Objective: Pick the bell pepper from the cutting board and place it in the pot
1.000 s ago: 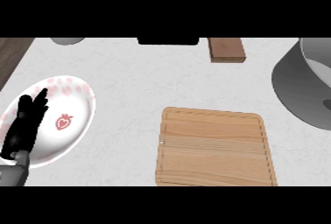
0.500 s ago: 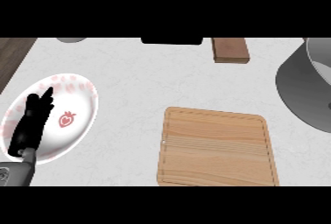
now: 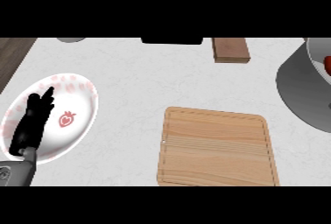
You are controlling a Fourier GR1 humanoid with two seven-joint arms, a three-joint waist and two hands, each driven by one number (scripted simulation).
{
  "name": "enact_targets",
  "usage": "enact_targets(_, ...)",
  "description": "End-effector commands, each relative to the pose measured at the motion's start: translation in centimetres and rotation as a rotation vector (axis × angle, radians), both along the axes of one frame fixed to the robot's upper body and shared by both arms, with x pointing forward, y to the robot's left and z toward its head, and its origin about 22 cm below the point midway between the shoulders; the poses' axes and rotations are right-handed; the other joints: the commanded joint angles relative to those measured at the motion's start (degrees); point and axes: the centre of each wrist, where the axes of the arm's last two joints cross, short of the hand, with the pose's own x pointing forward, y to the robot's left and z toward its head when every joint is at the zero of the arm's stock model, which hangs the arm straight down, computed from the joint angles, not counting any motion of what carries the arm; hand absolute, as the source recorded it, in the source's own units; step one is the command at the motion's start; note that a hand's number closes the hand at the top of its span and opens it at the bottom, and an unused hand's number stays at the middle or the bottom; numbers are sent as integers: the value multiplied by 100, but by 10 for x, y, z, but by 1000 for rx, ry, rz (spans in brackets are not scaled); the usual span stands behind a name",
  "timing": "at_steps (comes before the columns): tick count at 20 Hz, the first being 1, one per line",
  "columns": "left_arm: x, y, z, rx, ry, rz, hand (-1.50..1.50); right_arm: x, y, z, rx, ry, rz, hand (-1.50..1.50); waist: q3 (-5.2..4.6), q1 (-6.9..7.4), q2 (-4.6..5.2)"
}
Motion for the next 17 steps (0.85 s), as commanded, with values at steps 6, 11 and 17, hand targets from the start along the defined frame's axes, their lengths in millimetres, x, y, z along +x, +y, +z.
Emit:
enact_targets(6, -5, 3, 0, 6, 1, 13, 0, 21, 12, -28, 345, -163, 0, -150, 5, -45, -13)
enact_targets(11, -2, -1, 4, 0, -12, -15, 0, 10, -12, -12, 501, -368, -108, -150, 12, -12, 10)
enact_targets(17, -1, -2, 1, -3, -5, -12, 0, -31, -58, -10, 545, -505, -234, -150, 12, -67, 22)
